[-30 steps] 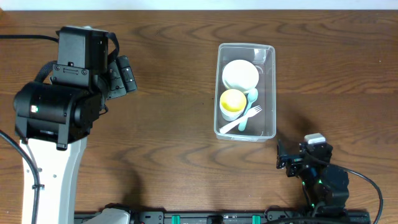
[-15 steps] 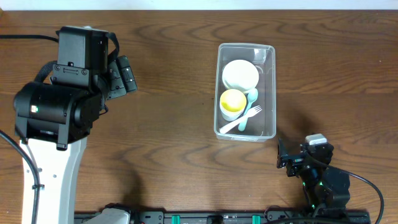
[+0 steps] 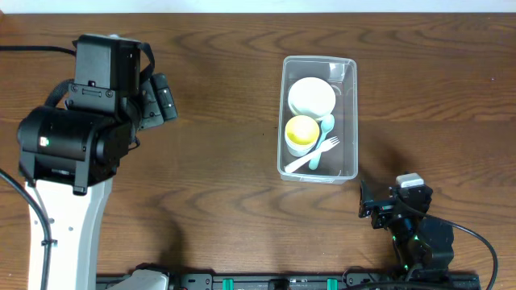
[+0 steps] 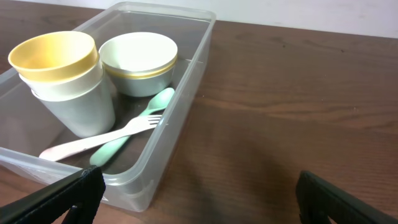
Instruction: Pack container
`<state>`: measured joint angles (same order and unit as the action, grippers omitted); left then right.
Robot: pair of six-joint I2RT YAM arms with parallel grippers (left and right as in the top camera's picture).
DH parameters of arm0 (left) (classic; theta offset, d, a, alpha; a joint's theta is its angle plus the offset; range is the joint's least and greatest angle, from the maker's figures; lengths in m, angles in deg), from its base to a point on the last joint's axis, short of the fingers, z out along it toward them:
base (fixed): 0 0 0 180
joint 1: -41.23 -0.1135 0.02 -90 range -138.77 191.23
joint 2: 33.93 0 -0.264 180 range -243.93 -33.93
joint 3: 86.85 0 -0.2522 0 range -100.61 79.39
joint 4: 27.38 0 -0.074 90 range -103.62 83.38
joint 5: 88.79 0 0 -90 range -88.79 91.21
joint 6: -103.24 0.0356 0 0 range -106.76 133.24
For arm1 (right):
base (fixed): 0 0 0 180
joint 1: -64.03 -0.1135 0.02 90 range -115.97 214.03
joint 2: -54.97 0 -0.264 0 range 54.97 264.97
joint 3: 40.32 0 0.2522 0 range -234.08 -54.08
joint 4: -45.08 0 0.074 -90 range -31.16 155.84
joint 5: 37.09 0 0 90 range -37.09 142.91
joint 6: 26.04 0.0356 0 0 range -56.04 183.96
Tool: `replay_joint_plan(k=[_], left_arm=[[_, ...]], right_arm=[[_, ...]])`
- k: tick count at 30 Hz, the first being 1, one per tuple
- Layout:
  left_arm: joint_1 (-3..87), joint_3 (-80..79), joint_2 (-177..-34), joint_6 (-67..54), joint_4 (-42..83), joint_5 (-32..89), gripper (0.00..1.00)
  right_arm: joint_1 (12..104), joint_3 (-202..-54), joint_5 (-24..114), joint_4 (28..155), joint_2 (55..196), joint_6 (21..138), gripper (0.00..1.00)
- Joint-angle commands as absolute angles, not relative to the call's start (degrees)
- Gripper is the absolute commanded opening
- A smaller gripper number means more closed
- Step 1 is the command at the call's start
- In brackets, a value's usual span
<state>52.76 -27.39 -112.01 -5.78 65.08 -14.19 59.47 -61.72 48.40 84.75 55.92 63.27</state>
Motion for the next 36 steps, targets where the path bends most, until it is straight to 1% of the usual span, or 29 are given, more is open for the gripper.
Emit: replay_joint_plan(k=[1, 4, 6, 9, 13, 17, 21, 28, 36], left_arm=[[51.25, -26.52, -108.56, -5.17, 66.47, -14.85, 0.98], [48.13, -23.5, -104.36, -5.89, 64.4, -13.38, 0.98], [46.07, -19.53, -100.64, -5.85, 60.35, -10.43, 0.98], [43.84, -10.74, -94.04, -5.35, 50.02, -6.58, 0.98], [43.17, 4.49, -83.86, -0.58, 34.04, 0.21, 0.98], [43.17, 18.55, -74.66, 1.54, 25.58, 0.8, 0.98], [43.17, 30.7, -66.44, 3.92, 21.41, 0.8, 0.98], [42.93, 47.82, -54.7, 13.87, 14.74, 0.78, 0.98], [41.26, 59.77, -44.8, 14.94, 14.52, 0.78, 0.98]], right_arm=[[59.95, -61.48, 47.96, 84.75, 55.35, 62.83, 0.99], [59.95, -61.48, 47.96, 84.73, 55.35, 62.83, 0.99], [59.95, -61.48, 47.96, 84.75, 55.35, 62.83, 0.99], [59.95, -61.48, 47.96, 84.75, 55.35, 62.83, 0.99], [59.95, -61.48, 47.96, 84.73, 55.35, 62.83, 0.99], [59.95, -61.48, 47.96, 84.75, 55.35, 62.83, 0.99], [59.95, -61.48, 47.96, 84.73, 55.35, 62.83, 0.99], [59.95, -61.48, 47.96, 84.73, 55.35, 62.83, 0.99], [59.95, -61.46, 47.96, 84.73, 55.35, 62.83, 0.99]])
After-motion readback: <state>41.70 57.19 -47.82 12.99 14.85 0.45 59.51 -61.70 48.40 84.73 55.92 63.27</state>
